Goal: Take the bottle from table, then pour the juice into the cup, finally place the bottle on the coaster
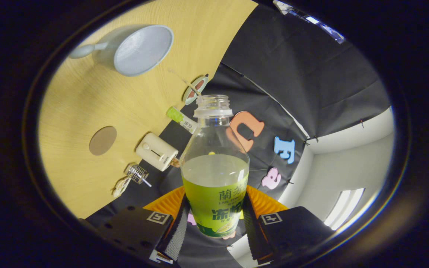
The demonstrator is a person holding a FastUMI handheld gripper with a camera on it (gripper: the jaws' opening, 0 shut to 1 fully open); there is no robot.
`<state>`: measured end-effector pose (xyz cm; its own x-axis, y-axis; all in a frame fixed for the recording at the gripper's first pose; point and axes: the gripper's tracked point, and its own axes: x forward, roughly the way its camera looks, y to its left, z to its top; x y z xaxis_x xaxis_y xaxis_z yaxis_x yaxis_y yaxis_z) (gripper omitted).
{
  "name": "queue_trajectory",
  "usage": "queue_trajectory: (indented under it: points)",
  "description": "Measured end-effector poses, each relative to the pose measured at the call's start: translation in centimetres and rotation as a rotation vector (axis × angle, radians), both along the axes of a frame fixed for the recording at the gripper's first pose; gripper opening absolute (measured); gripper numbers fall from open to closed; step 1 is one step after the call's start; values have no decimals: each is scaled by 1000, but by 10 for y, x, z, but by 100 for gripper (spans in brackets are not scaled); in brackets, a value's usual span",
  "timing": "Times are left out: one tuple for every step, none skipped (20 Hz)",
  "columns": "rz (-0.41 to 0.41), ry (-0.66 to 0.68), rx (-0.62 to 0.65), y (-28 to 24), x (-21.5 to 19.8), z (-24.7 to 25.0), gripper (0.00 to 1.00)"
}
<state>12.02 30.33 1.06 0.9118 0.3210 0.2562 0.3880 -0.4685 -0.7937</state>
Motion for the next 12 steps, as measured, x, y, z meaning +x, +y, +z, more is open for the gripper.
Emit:
queue_trajectory:
  points:
    - [1, 0, -2, 0, 1, 0, 74]
    - [2, -2, -3, 1, 1, 0, 74]
    - [3, -2, -1, 1, 2, 0, 74]
    - [3, -2, 3, 0, 1, 0, 74]
    - [1, 1, 11, -1, 1, 0, 74]
    - [-3, 17, 31, -3, 0, -1, 74]
    - [-8, 39, 61, -5, 2, -3, 74]
    - [-13, 67, 99, -7, 5, -7, 74]
    - [-13, 87, 137, -7, 6, -8, 74]
    - [-12, 97, 166, -8, 6, -7, 74]
    - [-9, 109, 194, -7, 5, -5, 74]
    - [-10, 137, 237, -8, 5, -8, 74]
